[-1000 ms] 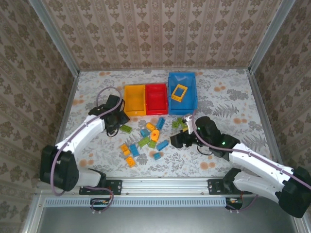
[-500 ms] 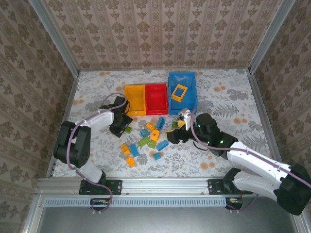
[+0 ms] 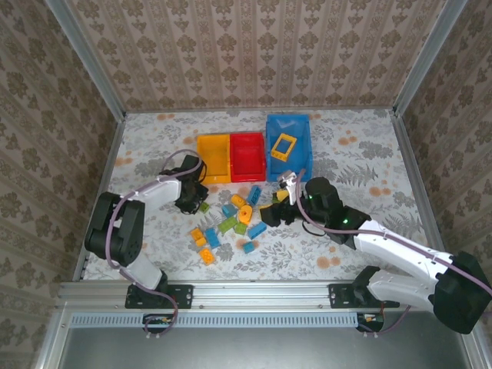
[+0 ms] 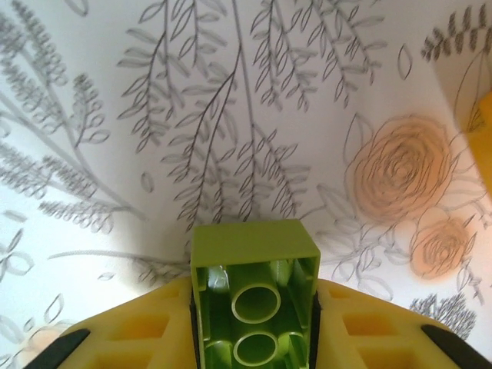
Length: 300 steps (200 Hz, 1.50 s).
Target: Sort the legos into containers by color
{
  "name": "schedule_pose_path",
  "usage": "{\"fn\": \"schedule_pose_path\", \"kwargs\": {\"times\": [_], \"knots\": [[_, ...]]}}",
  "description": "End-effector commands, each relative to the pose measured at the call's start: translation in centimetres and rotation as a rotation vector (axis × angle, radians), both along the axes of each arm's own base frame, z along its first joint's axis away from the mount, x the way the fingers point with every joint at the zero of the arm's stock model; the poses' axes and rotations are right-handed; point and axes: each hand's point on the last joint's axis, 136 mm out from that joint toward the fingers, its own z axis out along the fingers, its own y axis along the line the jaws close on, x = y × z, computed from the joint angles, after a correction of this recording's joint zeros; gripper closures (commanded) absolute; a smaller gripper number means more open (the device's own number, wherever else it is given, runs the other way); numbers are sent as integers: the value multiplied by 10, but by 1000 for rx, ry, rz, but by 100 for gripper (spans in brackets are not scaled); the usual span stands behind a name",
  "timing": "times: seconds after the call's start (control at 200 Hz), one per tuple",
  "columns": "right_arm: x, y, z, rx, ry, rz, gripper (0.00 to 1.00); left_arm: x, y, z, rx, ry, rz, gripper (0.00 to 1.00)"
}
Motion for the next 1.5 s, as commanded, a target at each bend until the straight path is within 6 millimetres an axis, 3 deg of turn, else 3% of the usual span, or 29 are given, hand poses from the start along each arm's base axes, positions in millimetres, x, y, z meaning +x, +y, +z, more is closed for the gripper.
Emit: {"fn": "schedule_pose_path", "kwargs": {"times": [0.0, 0.04, 0.13, 0.31, 0.49, 0.5, 0.54, 0.72, 0.895, 1.045, 1.165, 1.295, 1.435, 1.45, 1.495], "knots": [[6, 8, 24, 41, -61, 3, 16, -9, 5, 29, 83, -38, -83, 69], [9, 7, 26, 40, -75, -9, 16, -2, 6, 47, 117, -81, -126, 70], [18, 5, 27, 35, -101, -49, 16, 12, -15, 78, 158, -161, -283, 72], [37, 1, 20, 13, -134, -136, 16, 64, -40, 107, 201, -244, -463, 72], [52, 1, 10, -3, -124, -191, 16, 115, -63, 100, 199, -265, -574, 71], [52, 0, 10, -2, -124, -196, 16, 120, -55, 96, 202, -255, -561, 71], [54, 0, 9, 0, -120, -208, 16, 131, -57, 94, 191, -256, -576, 71], [56, -7, 2, -18, -106, -245, 16, 153, -65, 73, 186, -224, -635, 66], [53, -24, -16, -86, -88, -296, 16, 151, -72, 62, 145, -204, -649, 51], [45, -40, -34, -152, -63, -321, 16, 142, -70, 64, 138, -197, -638, 46], [39, -65, -45, -210, -31, -397, 17, 135, -66, 70, 142, -200, -633, 44], [33, -83, -53, -231, 14, -452, 20, 125, -63, 88, 152, -235, -623, 42], [31, -83, -69, -227, 132, -498, 26, 103, -63, 115, 164, -305, -659, 38], [31, -82, -71, -224, 146, -504, 26, 96, -74, 117, 159, -321, -692, 38], [32, -79, -76, -215, 186, -513, 28, 84, -81, 124, 147, -355, -737, 37]]}}
